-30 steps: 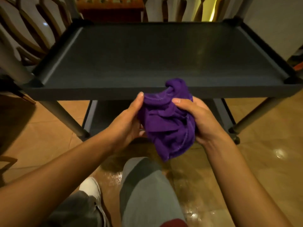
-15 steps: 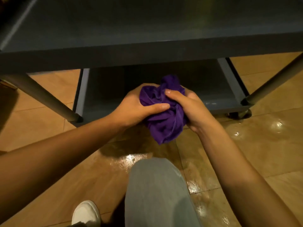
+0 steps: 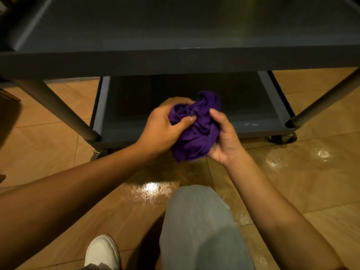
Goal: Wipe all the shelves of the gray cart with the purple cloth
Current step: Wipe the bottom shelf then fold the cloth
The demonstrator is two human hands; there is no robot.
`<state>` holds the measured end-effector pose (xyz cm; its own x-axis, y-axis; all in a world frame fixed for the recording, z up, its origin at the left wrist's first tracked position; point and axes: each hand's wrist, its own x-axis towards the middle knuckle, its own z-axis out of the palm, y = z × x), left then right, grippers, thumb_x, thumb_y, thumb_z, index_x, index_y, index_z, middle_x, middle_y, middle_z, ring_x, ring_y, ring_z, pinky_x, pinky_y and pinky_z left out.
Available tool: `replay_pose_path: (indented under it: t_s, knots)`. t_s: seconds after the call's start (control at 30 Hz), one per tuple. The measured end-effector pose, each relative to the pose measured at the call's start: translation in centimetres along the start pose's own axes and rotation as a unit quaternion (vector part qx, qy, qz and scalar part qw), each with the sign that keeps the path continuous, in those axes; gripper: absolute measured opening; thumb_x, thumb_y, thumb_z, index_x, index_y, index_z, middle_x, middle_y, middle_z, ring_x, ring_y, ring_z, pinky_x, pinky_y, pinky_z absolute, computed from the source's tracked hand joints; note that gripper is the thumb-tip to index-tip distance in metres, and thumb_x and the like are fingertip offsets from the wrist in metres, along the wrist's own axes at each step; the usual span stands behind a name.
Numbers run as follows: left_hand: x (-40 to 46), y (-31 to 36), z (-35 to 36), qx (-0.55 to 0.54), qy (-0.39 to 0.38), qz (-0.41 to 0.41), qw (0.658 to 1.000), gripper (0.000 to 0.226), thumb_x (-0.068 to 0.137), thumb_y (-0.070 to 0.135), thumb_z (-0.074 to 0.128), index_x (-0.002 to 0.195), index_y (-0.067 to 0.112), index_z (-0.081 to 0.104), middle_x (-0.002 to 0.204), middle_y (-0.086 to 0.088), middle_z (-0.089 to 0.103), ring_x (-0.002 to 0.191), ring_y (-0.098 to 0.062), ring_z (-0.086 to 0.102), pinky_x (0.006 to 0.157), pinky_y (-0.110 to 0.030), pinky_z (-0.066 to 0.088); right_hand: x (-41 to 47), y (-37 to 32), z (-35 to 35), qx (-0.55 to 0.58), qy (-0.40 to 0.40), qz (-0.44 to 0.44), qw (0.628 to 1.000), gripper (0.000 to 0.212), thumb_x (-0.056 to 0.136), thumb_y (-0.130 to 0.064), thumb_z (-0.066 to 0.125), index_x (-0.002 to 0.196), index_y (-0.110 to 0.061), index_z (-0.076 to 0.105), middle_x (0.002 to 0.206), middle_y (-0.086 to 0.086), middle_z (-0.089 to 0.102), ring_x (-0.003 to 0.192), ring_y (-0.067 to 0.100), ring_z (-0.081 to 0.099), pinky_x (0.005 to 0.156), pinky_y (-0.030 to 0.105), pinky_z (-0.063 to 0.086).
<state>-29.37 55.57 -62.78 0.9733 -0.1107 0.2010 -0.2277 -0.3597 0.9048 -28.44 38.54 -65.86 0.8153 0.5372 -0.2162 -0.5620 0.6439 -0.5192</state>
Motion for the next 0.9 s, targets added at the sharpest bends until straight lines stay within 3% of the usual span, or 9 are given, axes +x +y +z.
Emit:
replay_pose_path:
  t_s: [0.07, 0.17, 0.23, 0.33, 0.47, 0.6, 0.73, 0.83, 0.9]
  knots:
    - [0.0, -0.4, -0.9, 0.027, -0.011, -0.013, 0.999, 0.032, 0.094, 0.017, 0.072, 0.125, 0.010, 0.066, 0.122, -0.004, 0.068, 0.114, -0.012, 0.066, 0.103, -0.041, 0.052, 0.7, 0.1, 0.1, -0.042, -0.002, 0.019, 0.999, 0.049, 0.066, -0.016, 0.089, 0.111, -0.004, 0.075, 0.115, 0.019, 0.074, 0.107, 0.029, 0.071, 0.100, 0.042, 0.056]
    - [-0.3, 0.2, -2.7, 0.064, -0.039, -0.043, 0.996, 0.042, 0.095, 0.031, 0.070, 0.135, 0.021, 0.061, 0.130, 0.008, 0.064, 0.118, -0.002, 0.062, 0.105, -0.037, 0.050, 2.0, 0.5, 0.0, -0.122, 0.014, 0.058, 0.991, 0.033, 0.082, 0.001, 0.067, 0.115, -0.004, 0.069, 0.111, 0.019, 0.073, 0.103, 0.031, 0.072, 0.093, 0.042, 0.060]
    - [-1.2, 0.7, -3.7, 0.168, -0.031, 0.002, 0.985, 0.052, 0.095, 0.044, 0.065, 0.143, 0.027, 0.053, 0.140, 0.007, 0.055, 0.127, -0.005, 0.054, 0.108, -0.038, 0.047, 3.0, 1.0, -0.2, -0.156, 0.038, 0.069, 0.985, 0.031, 0.083, 0.005, 0.064, 0.112, -0.004, 0.069, 0.107, 0.020, 0.074, 0.097, 0.031, 0.074, 0.088, 0.041, 0.062]
    - [-2.2, 0.9, -5.6, 0.319, 0.001, 0.106, 0.942, 0.060, 0.094, 0.051, 0.062, 0.147, 0.029, 0.047, 0.158, -0.001, 0.037, 0.144, -0.021, 0.037, 0.114, -0.049, 0.038, 5.2, 2.1, -1.3, -0.165, 0.107, 0.042, 0.980, 0.030, 0.082, 0.007, 0.065, 0.111, -0.001, 0.069, 0.105, 0.022, 0.074, 0.093, 0.032, 0.074, 0.086, 0.041, 0.062]
    - [-2.3, -0.6, -8.4, 0.408, 0.087, 0.206, 0.885, 0.061, 0.094, 0.055, 0.058, 0.148, 0.029, 0.045, 0.164, -0.009, 0.028, 0.150, -0.030, 0.026, 0.119, -0.047, 0.026, 8.5, 3.9, -4.3, -0.177, 0.216, -0.015, 0.960, 0.031, 0.083, 0.003, 0.069, 0.113, -0.005, 0.068, 0.106, 0.020, 0.075, 0.091, 0.032, 0.075, 0.079, 0.042, 0.064]
    - [-1.2, -1.6, -10.0, 0.520, 0.147, 0.250, 0.803, 0.065, 0.095, 0.054, 0.058, 0.152, 0.029, 0.039, 0.167, -0.012, 0.021, 0.155, -0.037, 0.011, 0.122, -0.060, 0.012, 9.1, 4.9, -6.4, -0.178, 0.279, -0.037, 0.943, 0.050, 0.082, -0.012, 0.078, 0.129, -0.013, 0.061, 0.119, 0.017, 0.072, 0.103, 0.034, 0.071, 0.085, 0.046, 0.061]
    - [0.5, -1.4, -8.3, 0.575, 0.115, 0.209, 0.783, 0.079, 0.093, 0.055, 0.059, 0.158, 0.027, 0.025, 0.169, -0.020, 0.007, 0.154, -0.047, 0.001, 0.121, -0.067, 0.003, 8.3, 4.9, -7.2, -0.168, 0.310, -0.072, 0.933, 0.051, 0.085, -0.015, 0.077, 0.133, -0.014, 0.059, 0.123, 0.016, 0.070, 0.103, 0.032, 0.070, 0.084, 0.043, 0.059]
    - [0.9, -1.4, -7.1, 0.584, 0.135, 0.182, 0.779, 0.087, 0.093, 0.057, 0.057, 0.161, 0.024, 0.013, 0.168, -0.024, 0.001, 0.153, -0.048, -0.002, 0.122, -0.066, 0.003, 7.4, 3.6, -8.1, -0.267, 0.321, -0.072, 0.906, 0.042, 0.087, -0.015, 0.076, 0.127, -0.014, 0.062, 0.125, 0.015, 0.070, 0.099, 0.029, 0.069, 0.081, 0.038, 0.057]
    - [1.2, -0.7, -6.5, 0.588, 0.144, 0.211, 0.767, 0.088, 0.093, 0.057, 0.057, 0.161, 0.024, 0.012, 0.168, -0.023, 0.002, 0.154, -0.045, 0.000, 0.121, -0.067, 0.005, 6.5, 1.7, -8.9, -0.332, 0.332, -0.085, 0.879, 0.040, 0.088, -0.011, 0.074, 0.126, -0.009, 0.064, 0.126, 0.019, 0.069, 0.108, 0.035, 0.068, 0.088, 0.040, 0.056]
